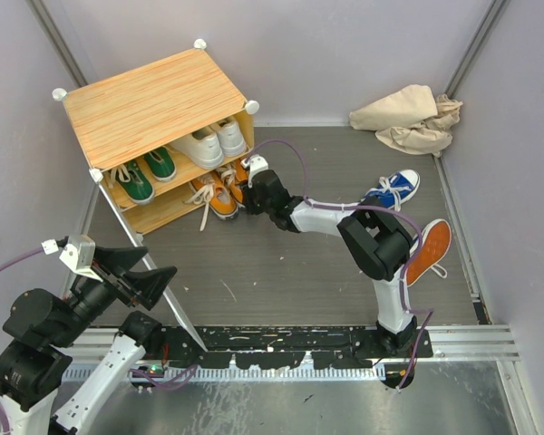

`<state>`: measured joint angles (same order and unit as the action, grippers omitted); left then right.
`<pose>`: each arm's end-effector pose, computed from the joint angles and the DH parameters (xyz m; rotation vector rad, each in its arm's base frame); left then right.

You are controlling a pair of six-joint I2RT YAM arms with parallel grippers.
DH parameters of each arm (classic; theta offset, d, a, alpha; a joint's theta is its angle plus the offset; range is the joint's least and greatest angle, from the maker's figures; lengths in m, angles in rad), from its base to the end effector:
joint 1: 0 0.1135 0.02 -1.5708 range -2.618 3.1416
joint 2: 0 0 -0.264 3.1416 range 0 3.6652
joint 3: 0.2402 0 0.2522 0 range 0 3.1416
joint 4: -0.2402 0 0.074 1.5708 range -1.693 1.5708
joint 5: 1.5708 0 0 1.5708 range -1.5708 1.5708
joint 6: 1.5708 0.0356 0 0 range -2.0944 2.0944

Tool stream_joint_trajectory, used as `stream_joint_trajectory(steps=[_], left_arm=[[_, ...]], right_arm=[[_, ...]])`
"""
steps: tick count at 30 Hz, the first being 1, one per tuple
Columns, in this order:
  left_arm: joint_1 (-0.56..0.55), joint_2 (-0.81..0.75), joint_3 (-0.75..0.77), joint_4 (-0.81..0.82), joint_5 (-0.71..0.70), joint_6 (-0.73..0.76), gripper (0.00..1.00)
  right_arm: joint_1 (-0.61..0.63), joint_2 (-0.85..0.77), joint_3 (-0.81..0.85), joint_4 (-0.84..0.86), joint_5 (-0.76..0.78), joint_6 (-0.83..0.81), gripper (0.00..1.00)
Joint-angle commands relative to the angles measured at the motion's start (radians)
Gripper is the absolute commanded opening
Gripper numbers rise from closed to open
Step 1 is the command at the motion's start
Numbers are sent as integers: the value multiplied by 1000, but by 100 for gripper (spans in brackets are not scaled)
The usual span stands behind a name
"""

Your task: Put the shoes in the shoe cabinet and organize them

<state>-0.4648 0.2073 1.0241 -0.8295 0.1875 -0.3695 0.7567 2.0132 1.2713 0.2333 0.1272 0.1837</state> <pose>-0.0078 -0.0035 0.3861 0.2294 1.6249 -0.7941 0.3300 0.3054 0.1776 -0.5190 2.0401 0.4404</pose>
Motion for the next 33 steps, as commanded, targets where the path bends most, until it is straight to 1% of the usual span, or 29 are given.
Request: stream_joint_trajectory(steps=[1,2,4,5,7,12,17,21,27,33], left_arm=[[0,23,-21,-148,-12,-10,98],[0,24,-21,-148,-13,-9,98],[-1,26,-21,-147,-13,-10,98],[-1,26,-22,-147,-13,-9,98],[-1,28,-22,-143,-13,-9,98],[-1,38,-27,-134,-10,-9,98],[-1,46,-34,-122,-9,-9,98],[-2,50,-42,-112,-6,-8,98],[-1,60,-39,-111,-3,-6,98],[-2,61,-39,-114,-5,-6,98]], right_arm=[[-2,-9,22,125,65,-33,23],[-2,-14,19,139,75,-42,17],[-3,-28,5,177,81,-58,10],[-3,-39,-4,202,112,-66,6],[-4,-56,-18,235,126,-87,1],[-3,-93,-2,262,143,-125,1],[-4,-93,88,181,141,-132,1],[-4,-80,136,172,139,-124,1],[-18,-35,186,207,146,-109,1],[-49,75,306,224,81,-138,1]])
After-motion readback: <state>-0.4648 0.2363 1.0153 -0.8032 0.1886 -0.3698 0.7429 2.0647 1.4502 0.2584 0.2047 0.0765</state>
